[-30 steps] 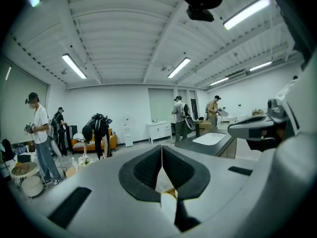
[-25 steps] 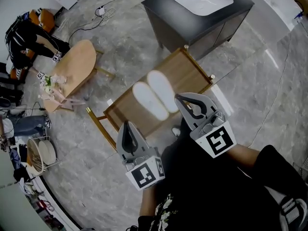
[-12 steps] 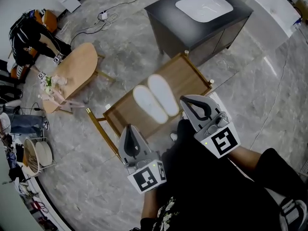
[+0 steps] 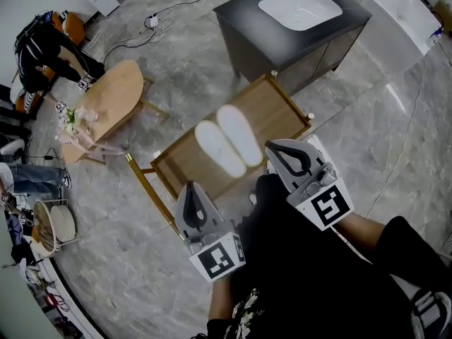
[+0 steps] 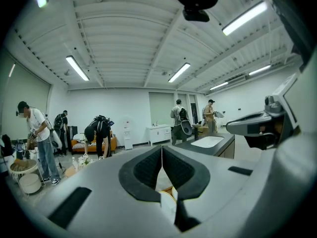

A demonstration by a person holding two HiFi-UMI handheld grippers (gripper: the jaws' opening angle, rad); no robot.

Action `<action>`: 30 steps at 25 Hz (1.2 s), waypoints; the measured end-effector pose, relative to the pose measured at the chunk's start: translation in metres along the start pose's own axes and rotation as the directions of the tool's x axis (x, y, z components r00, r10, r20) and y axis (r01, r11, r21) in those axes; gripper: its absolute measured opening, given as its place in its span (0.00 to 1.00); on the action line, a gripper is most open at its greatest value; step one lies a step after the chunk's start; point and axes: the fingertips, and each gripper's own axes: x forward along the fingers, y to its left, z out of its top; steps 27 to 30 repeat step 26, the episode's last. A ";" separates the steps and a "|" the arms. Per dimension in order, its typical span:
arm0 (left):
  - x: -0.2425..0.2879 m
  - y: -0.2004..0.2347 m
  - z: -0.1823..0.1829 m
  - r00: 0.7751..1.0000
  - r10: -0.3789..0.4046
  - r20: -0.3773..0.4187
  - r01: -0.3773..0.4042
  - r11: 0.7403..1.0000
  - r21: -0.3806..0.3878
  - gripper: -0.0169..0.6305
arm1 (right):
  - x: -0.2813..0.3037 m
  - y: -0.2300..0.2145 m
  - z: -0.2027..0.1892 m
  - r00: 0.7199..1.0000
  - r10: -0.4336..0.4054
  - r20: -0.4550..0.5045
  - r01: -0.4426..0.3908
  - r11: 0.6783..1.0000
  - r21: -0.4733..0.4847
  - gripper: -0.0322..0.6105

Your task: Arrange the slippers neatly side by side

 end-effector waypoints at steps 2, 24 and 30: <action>-0.001 0.002 -0.001 1.000 -0.001 -0.001 0.001 1.000 -0.004 0.04 | 0.001 0.003 0.001 1.000 -0.001 0.005 0.001 1.000 -0.001 0.05; 0.007 -0.007 -0.001 1.000 -0.031 -0.002 0.032 0.998 0.057 0.03 | 0.007 0.003 -0.002 1.000 0.019 0.007 -0.019 0.999 0.029 0.05; 0.008 -0.006 -0.002 1.000 -0.026 -0.004 0.026 0.998 0.059 0.03 | 0.008 0.003 -0.003 1.000 0.022 0.005 -0.022 0.999 0.028 0.05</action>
